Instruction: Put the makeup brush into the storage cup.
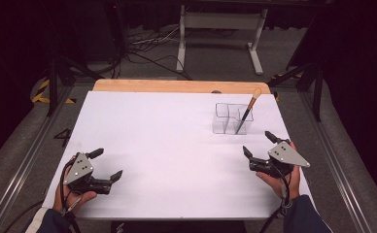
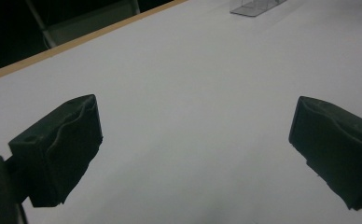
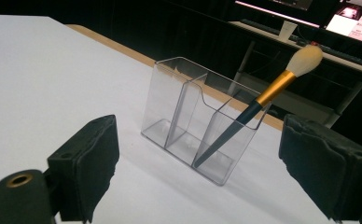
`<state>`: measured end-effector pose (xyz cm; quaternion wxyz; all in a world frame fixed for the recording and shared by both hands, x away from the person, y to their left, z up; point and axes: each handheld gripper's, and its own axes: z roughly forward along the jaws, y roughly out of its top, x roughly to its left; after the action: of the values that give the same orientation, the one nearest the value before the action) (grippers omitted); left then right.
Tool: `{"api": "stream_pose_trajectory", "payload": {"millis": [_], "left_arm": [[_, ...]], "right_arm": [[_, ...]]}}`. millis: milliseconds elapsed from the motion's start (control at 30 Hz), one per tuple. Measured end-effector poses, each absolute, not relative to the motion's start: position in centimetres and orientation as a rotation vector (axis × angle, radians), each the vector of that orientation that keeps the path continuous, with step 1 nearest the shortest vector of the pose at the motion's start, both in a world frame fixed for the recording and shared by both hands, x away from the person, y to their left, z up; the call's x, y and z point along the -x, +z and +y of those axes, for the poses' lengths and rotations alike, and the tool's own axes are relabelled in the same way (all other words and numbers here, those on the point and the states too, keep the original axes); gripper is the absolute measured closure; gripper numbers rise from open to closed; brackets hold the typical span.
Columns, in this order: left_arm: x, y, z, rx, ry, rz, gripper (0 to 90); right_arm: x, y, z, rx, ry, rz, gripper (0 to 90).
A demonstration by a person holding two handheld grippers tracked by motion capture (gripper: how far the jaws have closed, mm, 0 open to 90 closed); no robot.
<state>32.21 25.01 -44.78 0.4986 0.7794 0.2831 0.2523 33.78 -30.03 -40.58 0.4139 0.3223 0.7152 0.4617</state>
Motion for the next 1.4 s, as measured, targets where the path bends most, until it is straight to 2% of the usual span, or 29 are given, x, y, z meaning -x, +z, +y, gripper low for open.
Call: {"api": "stream_pose_trajectory", "payload": {"millis": [967,1400], "left_arm": [[-32.2,-44.7,24.6,-1.892,0.606,0.666,3.3],[-31.6,-44.3,23.9,-1.869,0.605,0.619,3.3]], "right_arm": [[-31.9,-43.3,-31.7,-0.834,1.16,1.862,12.1],[-30.8,-43.2,-33.2,-0.895,1.23,1.832,10.9]]}}
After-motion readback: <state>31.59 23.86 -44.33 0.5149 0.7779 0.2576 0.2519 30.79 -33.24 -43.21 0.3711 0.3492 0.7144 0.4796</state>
